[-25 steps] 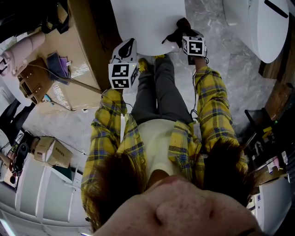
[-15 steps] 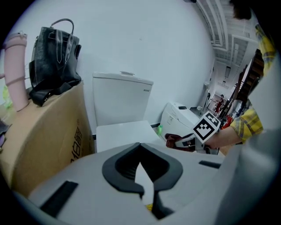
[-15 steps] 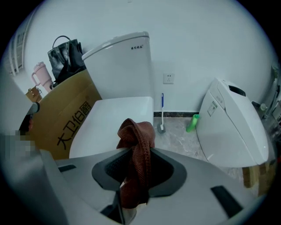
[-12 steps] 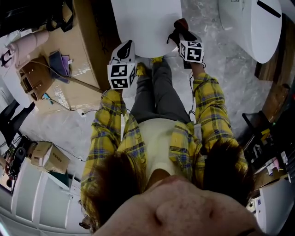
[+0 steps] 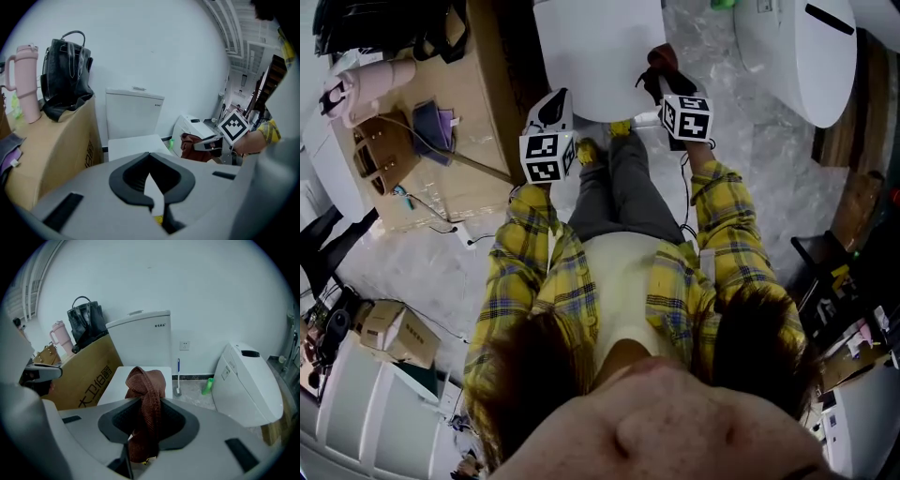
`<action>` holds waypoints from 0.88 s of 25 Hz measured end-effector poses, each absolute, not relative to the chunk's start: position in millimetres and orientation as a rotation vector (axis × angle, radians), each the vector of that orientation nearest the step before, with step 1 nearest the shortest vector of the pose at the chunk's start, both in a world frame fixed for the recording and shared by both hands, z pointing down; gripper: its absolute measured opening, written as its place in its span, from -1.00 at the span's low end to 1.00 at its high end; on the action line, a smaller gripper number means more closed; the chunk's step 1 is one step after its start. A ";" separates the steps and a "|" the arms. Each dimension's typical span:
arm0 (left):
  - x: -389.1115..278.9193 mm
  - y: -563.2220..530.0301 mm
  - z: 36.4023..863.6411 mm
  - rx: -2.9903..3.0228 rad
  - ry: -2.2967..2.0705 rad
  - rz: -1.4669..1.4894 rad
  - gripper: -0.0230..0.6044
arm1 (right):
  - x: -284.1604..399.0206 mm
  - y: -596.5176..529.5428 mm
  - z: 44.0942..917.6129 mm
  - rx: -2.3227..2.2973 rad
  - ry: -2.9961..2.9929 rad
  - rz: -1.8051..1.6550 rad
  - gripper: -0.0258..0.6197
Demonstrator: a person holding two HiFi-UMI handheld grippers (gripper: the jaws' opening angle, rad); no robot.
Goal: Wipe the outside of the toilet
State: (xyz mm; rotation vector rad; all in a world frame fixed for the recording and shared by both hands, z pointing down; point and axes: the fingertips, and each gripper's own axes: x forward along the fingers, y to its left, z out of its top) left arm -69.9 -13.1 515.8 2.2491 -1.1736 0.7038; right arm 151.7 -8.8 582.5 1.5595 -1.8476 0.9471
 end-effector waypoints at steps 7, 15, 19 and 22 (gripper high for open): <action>-82.3 -6.5 497.7 2.233 -1.209 0.660 -0.92 | 142.3 -1.2 540.7 1.584 -1.891 0.905 -0.54; -80.3 -2.5 470.4 2.258 -1.230 0.596 -0.92 | 135.2 18.3 498.2 1.599 -1.933 0.870 -0.54; -80.7 3.2 456.5 2.264 -1.238 0.563 -0.92 | 130.9 28.5 475.5 1.611 -1.966 0.855 -0.54; -82.7 10.4 447.4 2.264 -1.246 0.541 -0.92 | 127.6 36.9 461.7 1.615 -1.989 0.844 -0.54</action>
